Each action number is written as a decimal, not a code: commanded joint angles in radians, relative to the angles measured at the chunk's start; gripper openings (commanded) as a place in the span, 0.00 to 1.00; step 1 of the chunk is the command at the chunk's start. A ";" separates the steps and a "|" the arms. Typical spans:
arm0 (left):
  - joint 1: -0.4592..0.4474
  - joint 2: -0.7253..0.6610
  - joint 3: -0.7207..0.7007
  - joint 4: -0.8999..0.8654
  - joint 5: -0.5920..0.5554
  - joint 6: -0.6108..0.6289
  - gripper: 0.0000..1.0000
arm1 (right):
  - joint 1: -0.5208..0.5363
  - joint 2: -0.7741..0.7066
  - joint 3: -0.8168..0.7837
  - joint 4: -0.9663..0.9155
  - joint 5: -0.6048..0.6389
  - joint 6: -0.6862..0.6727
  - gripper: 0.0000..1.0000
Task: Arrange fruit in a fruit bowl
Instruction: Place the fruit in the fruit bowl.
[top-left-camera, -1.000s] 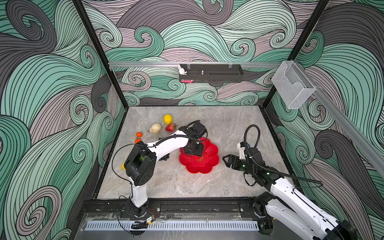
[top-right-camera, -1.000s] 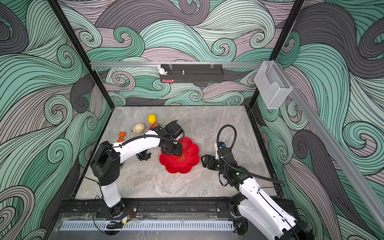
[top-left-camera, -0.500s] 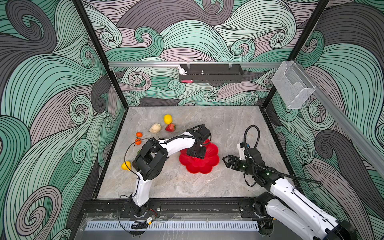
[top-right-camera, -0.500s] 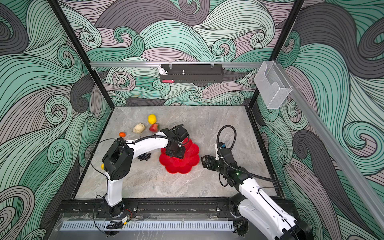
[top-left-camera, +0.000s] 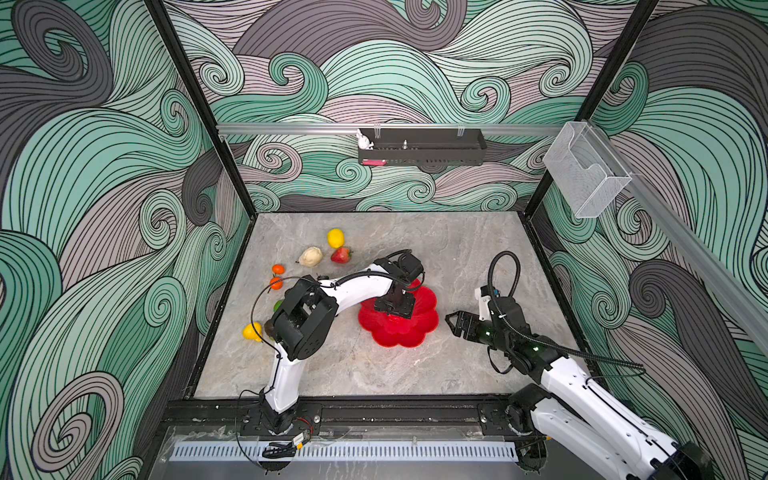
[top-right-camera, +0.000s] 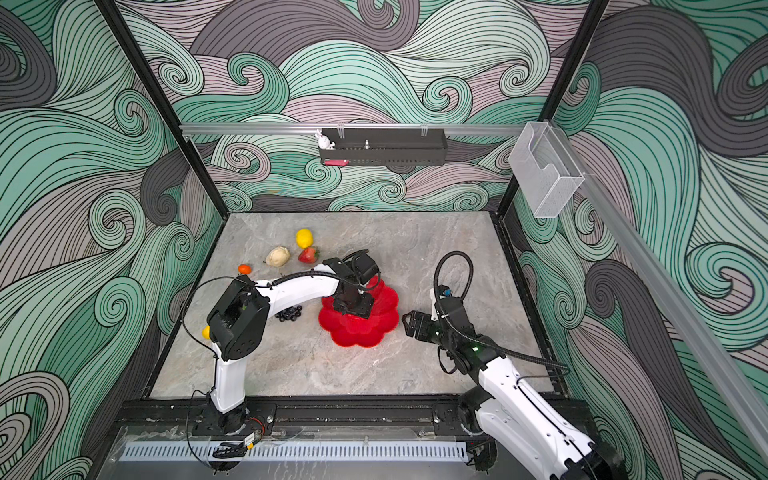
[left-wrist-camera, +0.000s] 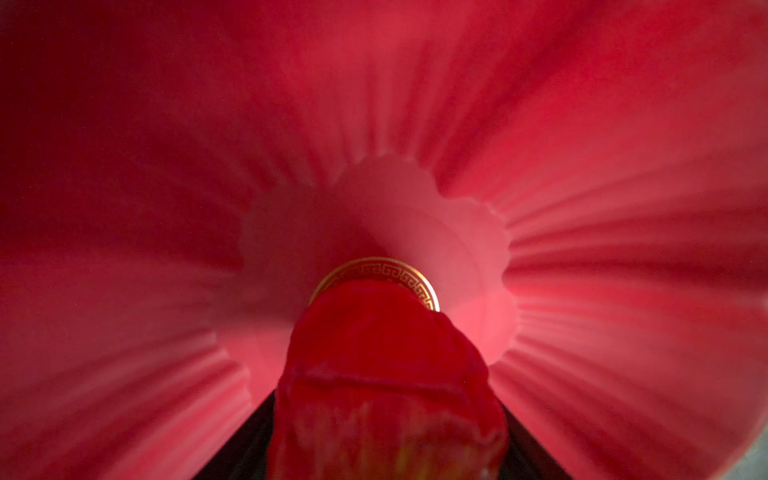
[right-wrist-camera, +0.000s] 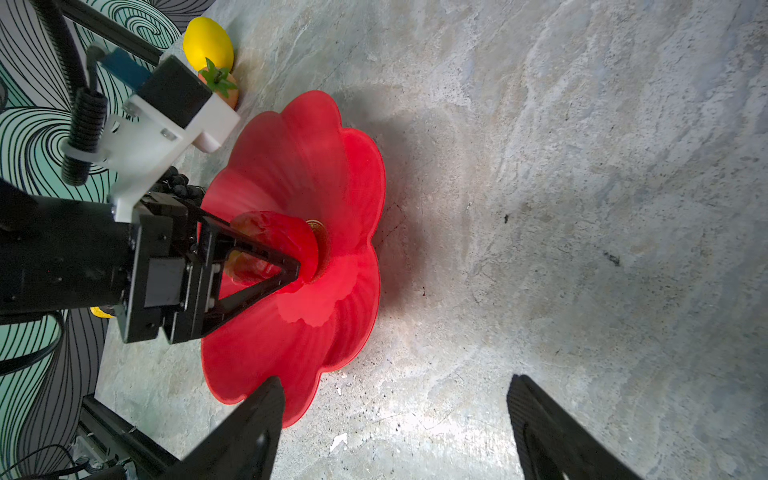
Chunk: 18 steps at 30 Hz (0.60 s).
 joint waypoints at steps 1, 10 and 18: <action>-0.008 -0.020 0.027 -0.018 -0.015 -0.003 0.74 | 0.005 -0.010 -0.009 -0.003 0.020 0.002 0.85; -0.008 -0.076 0.039 -0.034 -0.007 -0.006 0.79 | 0.005 -0.019 -0.009 -0.009 0.021 0.002 0.85; 0.005 -0.161 0.144 -0.157 -0.140 -0.003 0.84 | 0.004 -0.050 -0.007 -0.034 0.030 -0.001 0.85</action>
